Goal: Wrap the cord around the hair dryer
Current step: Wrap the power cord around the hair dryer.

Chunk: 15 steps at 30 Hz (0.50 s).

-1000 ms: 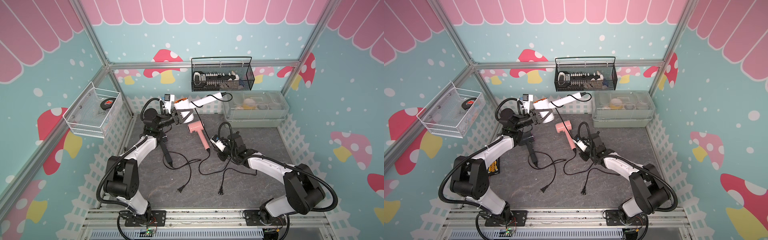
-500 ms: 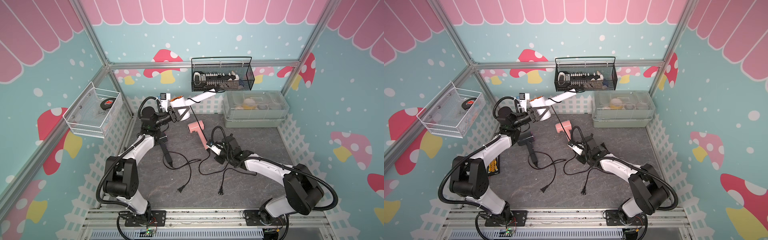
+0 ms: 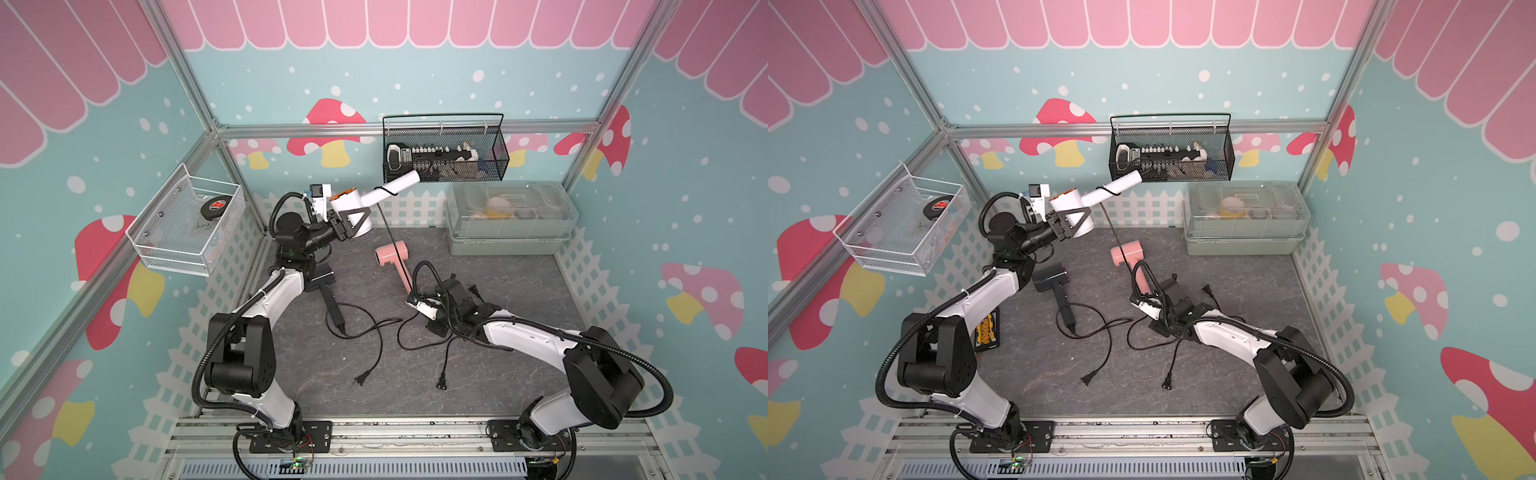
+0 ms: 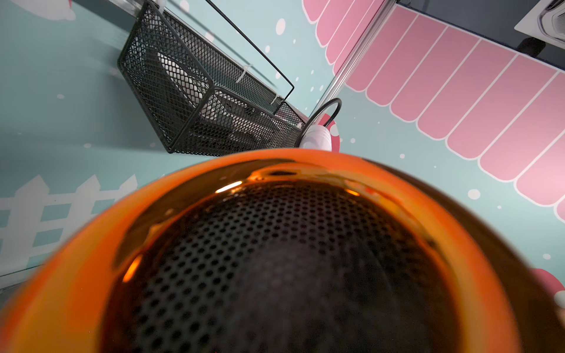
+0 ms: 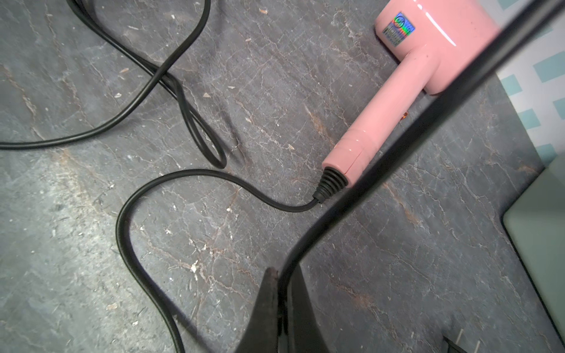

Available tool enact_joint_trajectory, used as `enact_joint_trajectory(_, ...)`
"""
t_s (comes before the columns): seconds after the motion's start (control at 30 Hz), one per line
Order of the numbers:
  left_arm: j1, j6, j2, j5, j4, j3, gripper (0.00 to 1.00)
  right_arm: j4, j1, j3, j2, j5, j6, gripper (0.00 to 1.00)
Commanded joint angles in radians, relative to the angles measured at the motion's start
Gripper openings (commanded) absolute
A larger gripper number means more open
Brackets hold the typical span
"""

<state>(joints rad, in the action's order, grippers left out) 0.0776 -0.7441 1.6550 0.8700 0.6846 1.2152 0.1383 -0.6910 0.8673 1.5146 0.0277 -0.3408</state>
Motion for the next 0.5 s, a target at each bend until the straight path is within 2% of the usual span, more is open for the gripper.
enact_joint_trajectory(0.0, -0.035, 0.005, -0.018, -0.085, 0.113, 0.062, 0.00, 0.136, -0.032, 0.000, 0.037, -0.023, -0.033, 0.00)
enact_joint_trajectory(0.23, -0.071, -0.033, 0.002, -0.108, 0.155, 0.093, 0.00, 0.173, -0.060, -0.008, 0.055, -0.059, -0.032, 0.00)
enact_joint_trajectory(0.47, -0.095, -0.126, 0.026, -0.115, 0.264, 0.095, 0.00, 0.211, -0.067, 0.001, 0.093, -0.104, -0.024, 0.00)
